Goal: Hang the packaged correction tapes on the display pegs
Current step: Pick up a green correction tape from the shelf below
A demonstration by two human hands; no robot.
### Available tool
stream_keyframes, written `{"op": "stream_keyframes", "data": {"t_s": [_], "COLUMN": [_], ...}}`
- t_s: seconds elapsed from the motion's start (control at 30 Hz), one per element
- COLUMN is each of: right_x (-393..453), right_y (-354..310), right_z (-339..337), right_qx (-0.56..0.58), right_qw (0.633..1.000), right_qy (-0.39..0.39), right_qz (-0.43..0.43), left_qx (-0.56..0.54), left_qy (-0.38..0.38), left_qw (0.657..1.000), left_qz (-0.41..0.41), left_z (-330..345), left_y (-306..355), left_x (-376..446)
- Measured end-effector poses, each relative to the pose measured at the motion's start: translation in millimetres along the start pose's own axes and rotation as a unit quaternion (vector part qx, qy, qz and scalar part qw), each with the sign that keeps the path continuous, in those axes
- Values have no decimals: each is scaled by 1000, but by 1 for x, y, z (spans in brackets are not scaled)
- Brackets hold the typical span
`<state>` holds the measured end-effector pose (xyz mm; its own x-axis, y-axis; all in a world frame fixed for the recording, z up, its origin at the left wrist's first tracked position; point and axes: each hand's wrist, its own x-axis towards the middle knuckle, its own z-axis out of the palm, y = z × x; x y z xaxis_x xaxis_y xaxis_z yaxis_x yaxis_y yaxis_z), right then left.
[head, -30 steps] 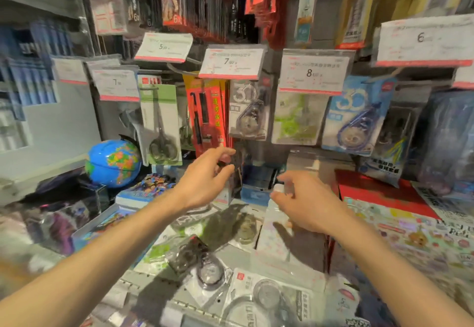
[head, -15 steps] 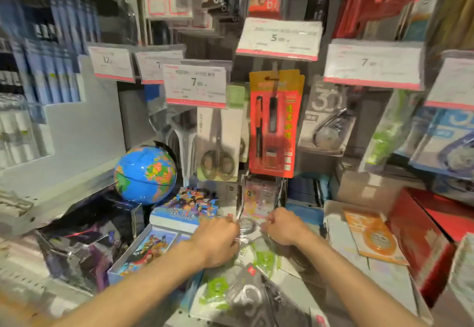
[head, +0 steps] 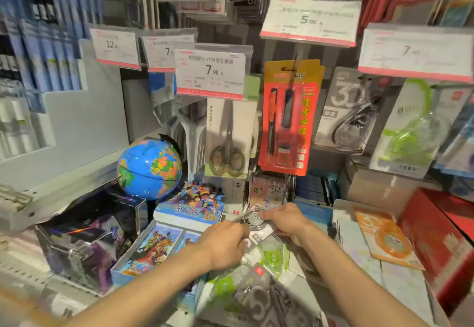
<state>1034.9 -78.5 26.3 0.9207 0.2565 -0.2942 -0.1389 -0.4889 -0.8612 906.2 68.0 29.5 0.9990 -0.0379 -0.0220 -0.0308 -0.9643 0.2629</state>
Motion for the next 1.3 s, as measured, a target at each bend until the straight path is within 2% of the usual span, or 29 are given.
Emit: {"op": "stream_keyframes", "data": {"t_s": [0.1, 0.27, 0.37, 0.43, 0.47, 0.53, 0.57, 0.67, 0.77, 0.87, 0.97, 1.07, 1.3], "right_x": [-12, -40, -65, -81, -87, -98, -105, -121, -135, -151, -161, -170, -195], "right_y": [-1, 13, 20, 25, 28, 32, 32, 35, 35, 23, 13, 8, -10], "right_z": [-14, -46, -68, -81, -87, -94, -96, -106, -115, -120, -126, -140, -178], "right_qx": [42, 131, 206, 235, 248, 269, 273, 231, 93, 6, 6, 21, 94], "right_qw": [999, 991, 977, 970, 966, 961, 960, 970, 988, 985, 977, 972, 936], "right_qy": [-11, 19, 29, 40, 39, 21, 11, 6, 19, -7, -33, -29, 91], "right_qz": [-3, -22, -38, -49, -53, -57, -59, -78, -125, -174, -209, -233, -328], "left_qx": [-82, -189, -232, -288, -360, -525, -563, -561, -544, -507, -484, -451, -352], "left_qy": [60, 186, 205, 191, 172, 130, 124, 131, 129, 121, 115, 144, 308], "left_qw": [995, 963, 948, 934, 911, 834, 811, 816, 829, 853, 865, 875, 871], "left_qz": [-21, -45, -68, -93, -104, -108, -100, -53, -12, 26, 73, 105, 153], "left_z": [0, -11, -18, -21, -23, -26, -28, -35, -43, -52, -63, -80, -135], "left_y": [0, 15, 31, 43, 49, 62, 66, 75, 76, 76, 86, 100, 142], "left_x": [-2, -12, -14, -13, -11, -8, -7, -10, -17, -23, -28, -29, -31]}}
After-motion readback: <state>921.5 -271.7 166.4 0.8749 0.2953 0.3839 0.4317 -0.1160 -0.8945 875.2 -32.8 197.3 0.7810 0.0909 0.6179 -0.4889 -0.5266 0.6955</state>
